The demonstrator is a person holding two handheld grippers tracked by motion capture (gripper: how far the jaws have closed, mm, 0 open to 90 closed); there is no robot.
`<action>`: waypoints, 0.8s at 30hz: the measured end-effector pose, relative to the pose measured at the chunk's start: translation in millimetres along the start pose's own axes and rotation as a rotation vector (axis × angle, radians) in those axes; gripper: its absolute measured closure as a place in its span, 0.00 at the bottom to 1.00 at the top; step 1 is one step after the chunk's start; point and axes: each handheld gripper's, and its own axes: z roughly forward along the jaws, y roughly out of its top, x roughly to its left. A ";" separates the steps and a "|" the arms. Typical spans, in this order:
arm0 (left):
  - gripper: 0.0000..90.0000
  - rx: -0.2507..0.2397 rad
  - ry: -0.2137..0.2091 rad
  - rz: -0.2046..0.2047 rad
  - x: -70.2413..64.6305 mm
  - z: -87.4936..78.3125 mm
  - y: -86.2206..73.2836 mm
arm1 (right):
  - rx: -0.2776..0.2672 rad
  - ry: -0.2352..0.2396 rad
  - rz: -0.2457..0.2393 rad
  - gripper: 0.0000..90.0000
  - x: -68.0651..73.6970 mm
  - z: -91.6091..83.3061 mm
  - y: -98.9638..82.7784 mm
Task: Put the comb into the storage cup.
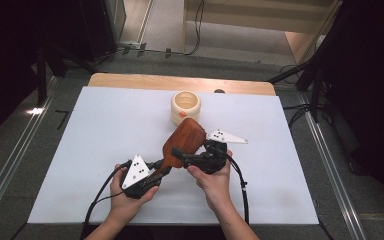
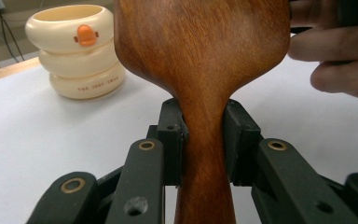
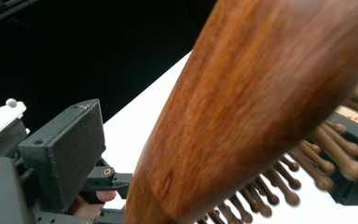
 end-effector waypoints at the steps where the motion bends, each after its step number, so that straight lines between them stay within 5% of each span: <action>1: 0.81 -0.003 0.000 0.003 -0.8 0.5 -0.3 | 0.002 0.006 0.008 0.07 -0.1 0.5 -0.4; 12: 0.81 -0.003 -0.011 0.007 -4.7 3.2 -2.0 | -0.005 0.008 0.085 0.32 -5.8 2.0 -3.4; 16: 0.80 0.003 -0.022 -0.002 -4.1 4.6 -2.7 | -0.013 0.060 0.133 0.43 -13.0 0.7 -5.6; 24: 0.79 0.026 -0.071 -0.032 -0.3 7.7 -3.7 | -0.014 0.142 0.114 0.56 -12.5 1.0 -7.4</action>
